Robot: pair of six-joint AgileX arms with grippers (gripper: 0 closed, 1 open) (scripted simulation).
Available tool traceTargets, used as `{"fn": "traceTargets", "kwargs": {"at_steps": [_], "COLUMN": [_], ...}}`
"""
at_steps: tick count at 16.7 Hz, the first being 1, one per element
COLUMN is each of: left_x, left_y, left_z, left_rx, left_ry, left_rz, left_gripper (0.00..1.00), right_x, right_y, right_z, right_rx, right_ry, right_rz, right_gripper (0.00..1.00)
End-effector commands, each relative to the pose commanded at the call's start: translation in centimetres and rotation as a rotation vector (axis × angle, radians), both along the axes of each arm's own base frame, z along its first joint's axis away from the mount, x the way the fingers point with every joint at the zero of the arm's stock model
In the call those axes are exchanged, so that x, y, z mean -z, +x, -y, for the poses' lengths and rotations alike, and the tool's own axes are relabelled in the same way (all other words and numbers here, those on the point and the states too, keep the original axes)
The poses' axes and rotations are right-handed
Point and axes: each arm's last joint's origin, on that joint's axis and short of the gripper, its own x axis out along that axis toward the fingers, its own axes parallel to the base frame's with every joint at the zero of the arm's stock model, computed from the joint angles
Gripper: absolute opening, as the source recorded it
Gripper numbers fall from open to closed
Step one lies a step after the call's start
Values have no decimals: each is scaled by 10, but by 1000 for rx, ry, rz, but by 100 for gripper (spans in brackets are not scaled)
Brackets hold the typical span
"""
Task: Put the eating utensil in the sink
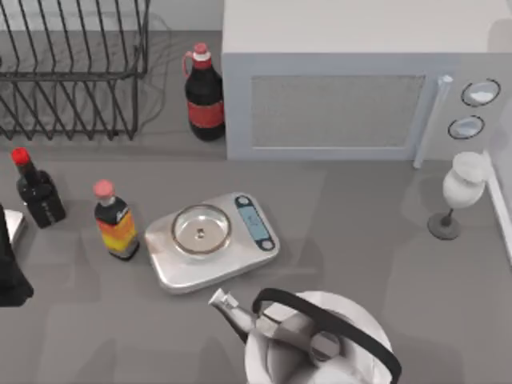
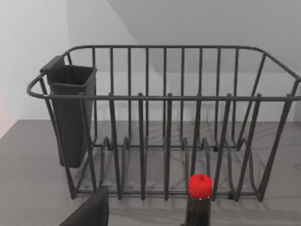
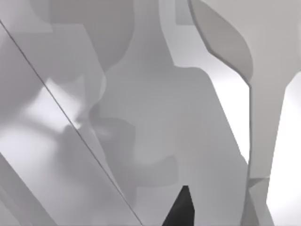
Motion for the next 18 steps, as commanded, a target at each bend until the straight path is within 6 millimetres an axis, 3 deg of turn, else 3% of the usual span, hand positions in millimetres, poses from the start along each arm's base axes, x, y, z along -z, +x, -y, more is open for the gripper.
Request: {"fn": "traceTargets", "kwargs": {"at_steps": [13, 18], "left_x": [0, 0], "left_y": [0, 0], "left_z": [0, 0], "left_rx": [0, 0], "left_ry": [0, 0], "left_rz": [0, 0], "left_gripper": [100, 100], "right_x": [0, 0], "right_y": [0, 0], "right_z": [0, 0], "right_rx": [0, 0], "right_ry": [0, 0], "right_rz": [0, 0], "right_gripper": [98, 100]}}
